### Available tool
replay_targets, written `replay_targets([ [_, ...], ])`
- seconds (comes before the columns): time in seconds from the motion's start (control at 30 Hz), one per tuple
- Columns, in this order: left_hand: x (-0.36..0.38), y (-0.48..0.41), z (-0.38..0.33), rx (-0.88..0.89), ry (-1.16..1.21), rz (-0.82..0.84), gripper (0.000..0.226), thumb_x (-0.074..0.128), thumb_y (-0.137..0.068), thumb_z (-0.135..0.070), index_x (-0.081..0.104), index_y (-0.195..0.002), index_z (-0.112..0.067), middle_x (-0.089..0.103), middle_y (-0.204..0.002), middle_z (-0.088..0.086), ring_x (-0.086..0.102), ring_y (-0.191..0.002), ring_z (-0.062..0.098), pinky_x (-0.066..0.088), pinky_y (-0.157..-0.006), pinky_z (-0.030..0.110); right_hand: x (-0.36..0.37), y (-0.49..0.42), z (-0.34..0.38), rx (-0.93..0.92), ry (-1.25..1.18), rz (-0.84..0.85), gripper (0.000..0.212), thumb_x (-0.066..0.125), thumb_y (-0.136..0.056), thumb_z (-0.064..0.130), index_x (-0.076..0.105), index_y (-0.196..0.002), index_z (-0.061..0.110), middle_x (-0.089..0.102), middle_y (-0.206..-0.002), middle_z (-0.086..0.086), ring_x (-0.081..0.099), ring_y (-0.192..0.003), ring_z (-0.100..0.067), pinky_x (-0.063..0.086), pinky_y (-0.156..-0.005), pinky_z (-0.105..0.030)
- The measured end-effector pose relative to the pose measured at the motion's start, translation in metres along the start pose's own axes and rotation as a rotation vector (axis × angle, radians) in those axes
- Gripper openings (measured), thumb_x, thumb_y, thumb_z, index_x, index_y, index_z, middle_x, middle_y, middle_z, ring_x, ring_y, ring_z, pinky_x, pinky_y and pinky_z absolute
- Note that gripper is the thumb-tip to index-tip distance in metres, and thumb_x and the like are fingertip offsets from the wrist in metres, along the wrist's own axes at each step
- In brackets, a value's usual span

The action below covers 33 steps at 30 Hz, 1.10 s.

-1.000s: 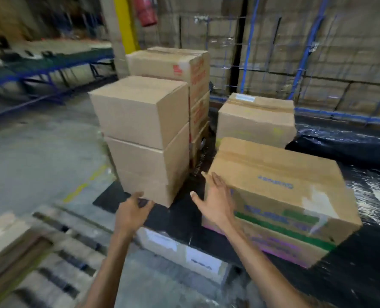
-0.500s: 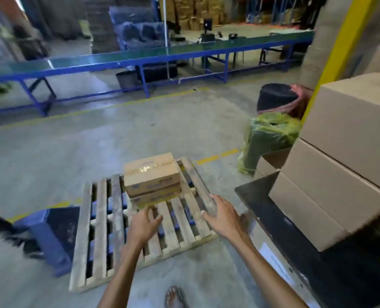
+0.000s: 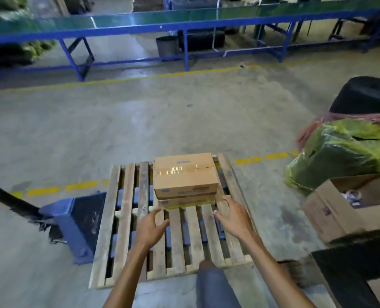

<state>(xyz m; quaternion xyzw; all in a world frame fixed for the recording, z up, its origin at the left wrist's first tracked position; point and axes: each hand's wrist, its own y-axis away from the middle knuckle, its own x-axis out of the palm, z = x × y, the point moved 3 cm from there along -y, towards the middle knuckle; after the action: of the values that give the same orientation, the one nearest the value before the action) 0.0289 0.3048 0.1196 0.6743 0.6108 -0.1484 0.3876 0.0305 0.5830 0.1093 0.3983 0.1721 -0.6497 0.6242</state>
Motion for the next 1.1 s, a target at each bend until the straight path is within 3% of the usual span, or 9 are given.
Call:
replay_targets([
  [0.33,-0.01,-0.271,0.021,-0.159,0.018,-0.011,0.058,0.07,-0.095,-0.025,0.05,-0.147,-0.011,0.059,-0.144,0.013,0.058,-0.128,0.03,0.045,-0.103,0.038,0.034,-0.269,0.015,0.104,0.008,0.039,0.064,0.07,-0.094,0.025,0.044,-0.149,0.009,0.054,-0.147,-0.01,0.049,-0.135,-0.028,0.034,-0.097,-0.021],
  [0.47,0.007,-0.394,0.049,-0.315,0.069,0.028,0.064,0.071,-0.094,-0.031,0.046,-0.151,-0.015,0.056,-0.147,0.014,0.056,-0.133,0.031,0.044,-0.11,0.045,0.082,-0.39,-0.002,0.22,-0.039,0.125,0.074,0.07,-0.092,0.036,0.037,-0.154,0.014,0.049,-0.151,-0.009,0.047,-0.138,-0.029,0.041,-0.109,-0.038],
  [0.63,0.054,-0.524,0.1,-0.521,0.139,0.077,0.071,0.07,-0.094,-0.04,0.039,-0.156,-0.021,0.045,-0.158,0.009,0.045,-0.142,0.031,0.04,-0.114,0.048,0.14,-0.514,-0.044,0.386,-0.069,0.111,0.081,0.076,-0.087,0.036,0.036,-0.154,0.016,0.053,-0.147,-0.009,0.049,-0.135,-0.03,0.041,-0.105,-0.038],
  [0.77,0.099,-0.608,0.145,-0.631,0.186,0.074,0.084,0.07,-0.091,-0.051,0.03,-0.159,-0.024,0.04,-0.161,0.009,0.043,-0.143,0.033,0.037,-0.114,0.048,0.183,-0.593,-0.1,0.504,-0.075,0.062,0.108,0.072,-0.073,0.072,0.023,-0.159,0.027,0.041,-0.158,-0.003,0.038,-0.145,-0.029,0.035,-0.116,-0.048],
  [0.9,0.143,-0.672,0.203,-0.75,0.229,0.045,0.111,0.073,-0.074,-0.074,0.024,-0.161,-0.027,0.041,-0.16,0.009,0.046,-0.142,0.031,0.038,-0.116,0.048,0.232,-0.651,-0.16,0.623,-0.123,0.102,0.116,0.082,-0.07,0.062,0.018,-0.161,0.028,0.038,-0.16,-0.008,0.04,-0.143,-0.031,0.036,-0.112,-0.043],
  [1.0,0.16,-0.698,0.23,-0.787,0.229,0.056,0.112,0.072,-0.059,-0.087,0.04,-0.152,-0.034,0.055,-0.15,0.004,0.055,-0.133,0.028,0.041,-0.114,0.053,0.25,-0.667,-0.183,0.629,-0.197,0.109,0.112,0.083,-0.061,0.07,0.034,-0.153,0.031,0.055,-0.145,-0.001,0.055,-0.128,-0.024,0.046,-0.106,-0.039],
  [1.1,0.171,-0.708,0.239,-0.806,0.286,0.037,0.09,0.077,-0.055,-0.086,0.066,-0.127,-0.033,0.07,-0.124,-0.004,0.065,-0.114,0.022,0.05,-0.105,0.05,0.261,-0.67,-0.191,0.621,-0.225,0.026,0.094,0.086,-0.058,0.071,0.052,-0.137,0.032,0.065,-0.124,0.008,0.063,-0.112,-0.016,0.053,-0.101,-0.042],
])
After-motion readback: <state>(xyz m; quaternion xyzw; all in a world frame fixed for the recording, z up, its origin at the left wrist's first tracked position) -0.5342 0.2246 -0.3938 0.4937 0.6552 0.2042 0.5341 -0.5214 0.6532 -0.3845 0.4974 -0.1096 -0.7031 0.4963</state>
